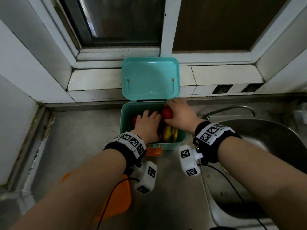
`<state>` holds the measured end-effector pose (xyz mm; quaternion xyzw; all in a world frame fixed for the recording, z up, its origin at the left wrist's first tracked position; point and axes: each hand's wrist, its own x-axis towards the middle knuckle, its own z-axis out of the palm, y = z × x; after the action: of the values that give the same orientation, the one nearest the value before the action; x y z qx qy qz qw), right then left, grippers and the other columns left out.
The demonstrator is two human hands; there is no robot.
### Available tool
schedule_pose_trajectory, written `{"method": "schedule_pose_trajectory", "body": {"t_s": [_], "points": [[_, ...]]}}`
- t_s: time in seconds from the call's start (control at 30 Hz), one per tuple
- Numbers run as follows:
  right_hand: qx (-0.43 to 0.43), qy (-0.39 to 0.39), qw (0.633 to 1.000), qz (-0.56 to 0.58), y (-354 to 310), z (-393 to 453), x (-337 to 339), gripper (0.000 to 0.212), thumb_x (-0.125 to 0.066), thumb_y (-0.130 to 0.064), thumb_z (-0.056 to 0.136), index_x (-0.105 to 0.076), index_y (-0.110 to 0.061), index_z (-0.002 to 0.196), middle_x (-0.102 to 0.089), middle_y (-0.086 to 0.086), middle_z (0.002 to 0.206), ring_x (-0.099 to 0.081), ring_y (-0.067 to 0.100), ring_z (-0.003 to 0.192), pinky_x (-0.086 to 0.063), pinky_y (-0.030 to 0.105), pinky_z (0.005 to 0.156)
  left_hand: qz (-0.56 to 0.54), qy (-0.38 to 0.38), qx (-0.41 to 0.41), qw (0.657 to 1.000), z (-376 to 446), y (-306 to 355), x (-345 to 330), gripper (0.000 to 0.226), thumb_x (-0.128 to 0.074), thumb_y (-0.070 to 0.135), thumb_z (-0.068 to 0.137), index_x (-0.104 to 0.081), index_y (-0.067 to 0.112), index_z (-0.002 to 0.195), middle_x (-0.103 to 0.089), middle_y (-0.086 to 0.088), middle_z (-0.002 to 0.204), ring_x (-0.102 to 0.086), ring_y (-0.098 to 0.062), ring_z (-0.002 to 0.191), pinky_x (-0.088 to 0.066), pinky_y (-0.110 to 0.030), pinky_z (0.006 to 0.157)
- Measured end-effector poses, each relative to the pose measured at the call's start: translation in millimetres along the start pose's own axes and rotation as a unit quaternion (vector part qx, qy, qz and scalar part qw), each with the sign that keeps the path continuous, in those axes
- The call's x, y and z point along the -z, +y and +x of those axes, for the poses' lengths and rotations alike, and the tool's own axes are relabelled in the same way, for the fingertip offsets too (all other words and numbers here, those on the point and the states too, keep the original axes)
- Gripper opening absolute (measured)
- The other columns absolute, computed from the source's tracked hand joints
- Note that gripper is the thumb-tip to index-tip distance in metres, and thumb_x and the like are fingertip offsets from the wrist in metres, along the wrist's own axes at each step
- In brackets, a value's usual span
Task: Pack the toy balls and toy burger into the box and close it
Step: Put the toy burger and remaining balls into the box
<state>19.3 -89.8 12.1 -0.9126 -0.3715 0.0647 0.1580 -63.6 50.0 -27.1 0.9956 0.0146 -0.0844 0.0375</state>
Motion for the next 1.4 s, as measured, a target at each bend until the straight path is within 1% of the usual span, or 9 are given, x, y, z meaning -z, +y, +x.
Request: {"method": "schedule_pose_trajectory", "body": {"t_s": [0.1,0.23,0.3,0.47,0.6,0.7,0.9,1.23,1.4], "points": [[0.029,-0.028,0.998,-0.037,-23,10,-8,0.06,-0.071,-0.038,0.067,-0.059,-0.015,0.121,-0.055,0.009,0.118,-0.044,0.03,0.113,-0.041,0.038,0.092,-0.012,0.002,0.04,0.999,-16,-29,-4,0.081,-0.063,0.056,0.069,-0.031,0.025,0.137,-0.044,-0.004,0.14,-0.035,-0.036,0.123,-0.034,-0.053,0.097],[0.044,-0.036,0.998,-0.022,-37,6,-26,0.058,-0.073,-0.033,0.069,-0.055,-0.012,0.119,-0.052,0.011,0.115,-0.051,0.029,0.103,-0.046,0.036,0.081,-0.013,-0.049,0.076,0.996,-42,-39,-20,0.095,-0.06,0.066,0.067,-0.014,0.036,0.145,-0.035,-0.011,0.139,-0.03,-0.038,0.124,-0.031,-0.055,0.099],[0.058,-0.04,0.997,-0.037,-42,0,-33,0.047,-0.072,-0.03,0.072,-0.056,-0.01,0.111,-0.056,0.012,0.109,-0.055,0.03,0.099,-0.044,0.034,0.076,0.001,-0.067,0.088,0.994,-54,-38,-28,0.093,-0.06,0.067,0.067,-0.019,0.036,0.144,-0.034,-0.014,0.136,-0.029,-0.038,0.123,-0.03,-0.055,0.099],[0.065,-0.082,0.99,-0.096,-49,-5,-37,0.027,-0.065,-0.028,0.08,-0.06,-0.01,0.1,-0.062,0.013,0.107,-0.055,0.032,0.102,-0.044,0.037,0.082,-0.037,-0.077,0.148,0.985,-63,-29,-30,0.088,-0.066,0.062,0.065,-0.03,0.027,0.137,-0.033,-0.015,0.136,-0.028,-0.039,0.125,-0.031,-0.057,0.098],[0.031,-0.157,0.977,-0.139,-69,1,-44,0.02,-0.06,-0.024,0.083,-0.063,-0.007,0.094,-0.065,0.014,0.1,-0.061,0.031,0.094,-0.045,0.034,0.073,-0.081,-0.094,0.169,0.978,-74,-31,-42,0.087,-0.068,0.061,0.066,-0.029,0.029,0.137,-0.033,-0.016,0.136,-0.026,-0.04,0.127,-0.033,-0.064,0.098],[0.022,-0.185,0.972,-0.142,-73,5,-50,0.019,-0.06,-0.021,0.086,-0.063,-0.005,0.096,-0.066,0.015,0.102,-0.063,0.031,0.095,-0.046,0.033,0.075,-0.097,-0.089,0.172,0.976,-76,-30,-46,0.089,-0.069,0.062,0.065,-0.028,0.03,0.138,-0.033,-0.016,0.137,-0.026,-0.04,0.128,-0.033,-0.065,0.097],[0.017,-0.181,0.976,-0.117,-64,1,-54,0.022,-0.061,-0.017,0.087,-0.066,-0.006,0.106,-0.066,0.015,0.111,-0.062,0.031,0.104,-0.048,0.037,0.092,-0.103,-0.073,0.164,0.978,-80,-32,-42,0.096,-0.072,0.065,0.061,-0.026,0.032,0.14,-0.035,-0.016,0.135,-0.029,-0.039,0.127,-0.035,-0.063,0.097],[0.019,-0.083,0.995,-0.044,-86,19,-28,0.023,-0.059,-0.014,0.083,-0.065,-0.005,0.103,-0.065,0.018,0.111,-0.06,0.034,0.105,-0.045,0.036,0.091,-0.095,-0.043,0.167,0.98,-86,-58,-2,0.099,-0.062,0.069,0.067,-0.015,0.032,0.146,-0.026,-0.013,0.144,-0.018,-0.039,0.133,-0.037,-0.058,0.1],[-0.012,-0.069,0.996,-0.054,-72,24,3,0.026,-0.061,-0.015,0.08,-0.067,-0.005,0.104,-0.067,0.018,0.109,-0.061,0.034,0.103,-0.049,0.037,0.09,-0.144,-0.088,0.134,0.977,-54,-53,37,0.093,-0.055,0.065,0.078,-0.009,0.027,0.15,-0.024,-0.018,0.151,-0.019,-0.042,0.137,-0.026,-0.053,0.109]]}}
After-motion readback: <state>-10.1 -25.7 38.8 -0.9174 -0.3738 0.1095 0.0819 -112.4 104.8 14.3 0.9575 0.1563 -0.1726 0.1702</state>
